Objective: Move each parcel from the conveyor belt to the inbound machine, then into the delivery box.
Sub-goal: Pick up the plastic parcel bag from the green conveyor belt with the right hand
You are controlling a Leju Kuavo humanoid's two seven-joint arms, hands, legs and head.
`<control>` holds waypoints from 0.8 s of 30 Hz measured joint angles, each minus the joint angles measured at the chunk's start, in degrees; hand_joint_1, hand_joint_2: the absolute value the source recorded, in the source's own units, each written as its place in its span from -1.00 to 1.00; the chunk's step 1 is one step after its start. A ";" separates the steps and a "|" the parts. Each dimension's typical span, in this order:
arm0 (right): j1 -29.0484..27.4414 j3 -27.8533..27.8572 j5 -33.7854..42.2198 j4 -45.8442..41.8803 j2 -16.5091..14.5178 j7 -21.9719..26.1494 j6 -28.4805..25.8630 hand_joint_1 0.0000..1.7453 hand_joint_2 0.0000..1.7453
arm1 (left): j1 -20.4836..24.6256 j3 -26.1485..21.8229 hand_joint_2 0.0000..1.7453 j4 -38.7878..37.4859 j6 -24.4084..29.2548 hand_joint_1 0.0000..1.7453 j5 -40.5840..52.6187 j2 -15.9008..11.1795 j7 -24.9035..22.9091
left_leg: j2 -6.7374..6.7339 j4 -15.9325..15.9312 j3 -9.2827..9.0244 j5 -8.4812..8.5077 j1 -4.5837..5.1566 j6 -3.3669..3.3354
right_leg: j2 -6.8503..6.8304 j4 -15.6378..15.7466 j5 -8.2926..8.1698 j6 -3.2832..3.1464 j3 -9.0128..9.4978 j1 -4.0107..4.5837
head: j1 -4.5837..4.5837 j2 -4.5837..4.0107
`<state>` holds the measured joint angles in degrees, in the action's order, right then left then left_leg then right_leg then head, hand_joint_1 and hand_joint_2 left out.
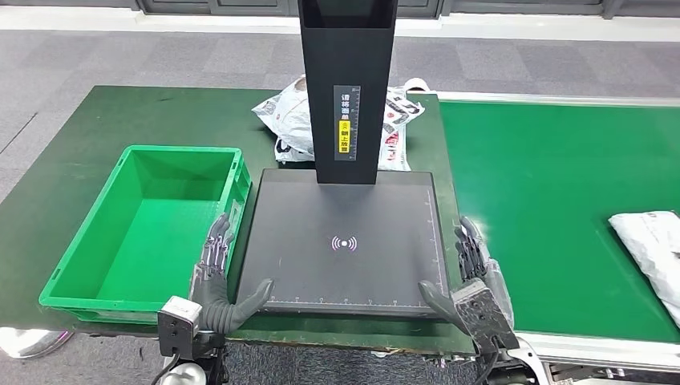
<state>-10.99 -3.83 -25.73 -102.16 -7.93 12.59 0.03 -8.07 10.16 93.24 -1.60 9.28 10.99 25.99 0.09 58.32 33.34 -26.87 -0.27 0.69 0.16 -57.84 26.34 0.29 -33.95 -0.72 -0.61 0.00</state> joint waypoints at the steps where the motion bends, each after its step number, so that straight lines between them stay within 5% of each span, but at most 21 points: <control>1: 0.63 0.85 -1.24 0.57 0.00 -0.93 -0.69 -1.00 1.00 | -0.01 0.00 1.00 -0.01 -0.03 -1.00 0.02 0.00 -0.01 | 0.00 0.00 0.00 0.00 0.00 0.00 | 0.00 0.00 0.00 0.00 0.00 0.00 | 0.00 0.00; 5: 5.57 6.96 -7.63 5.59 1.05 -4.88 -4.09 -1.00 1.00 | 0.03 0.00 1.00 -0.12 -0.37 -1.00 0.06 0.01 -0.05 | -0.01 0.01 -0.02 0.02 0.05 -0.03 | 0.02 0.00 -0.05 0.06 0.02 -0.06 | -0.01 0.00; 9: 12.24 13.51 -14.37 14.30 5.20 -8.78 -7.60 -1.00 1.00 | 0.43 0.03 1.00 -0.79 -0.91 -1.00 -0.08 0.01 -0.35 | 0.01 0.05 -0.03 0.08 0.11 -0.13 | 0.00 0.01 -0.12 0.16 0.05 -0.13 | -0.01 0.00; 17: 31.39 18.62 -29.51 50.08 22.11 -12.08 -17.31 -1.00 1.00 | 1.64 0.32 1.00 -3.73 -0.75 -1.00 -2.62 -1.04 1.81 | 0.12 0.16 0.05 0.20 0.25 -0.34 | -0.05 0.01 -0.29 0.41 0.07 -0.26 | -0.02 0.00; 24: 38.31 18.65 -31.24 63.47 25.89 -13.48 -17.46 -1.00 1.00 | 1.79 0.41 1.00 -4.56 -0.43 -1.00 -3.06 -1.71 1.97 | 0.20 0.11 0.08 0.21 0.22 -0.32 | -0.12 0.00 -0.28 0.40 0.02 -0.22 | -0.01 0.00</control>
<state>27.32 14.82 -56.97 -38.68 17.96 -0.89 -17.43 -6.28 10.57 88.68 -2.03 6.22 9.28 27.96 0.29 58.43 33.42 -26.66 -0.05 0.37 0.04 -57.84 26.07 0.69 -33.93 -0.95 -0.61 0.00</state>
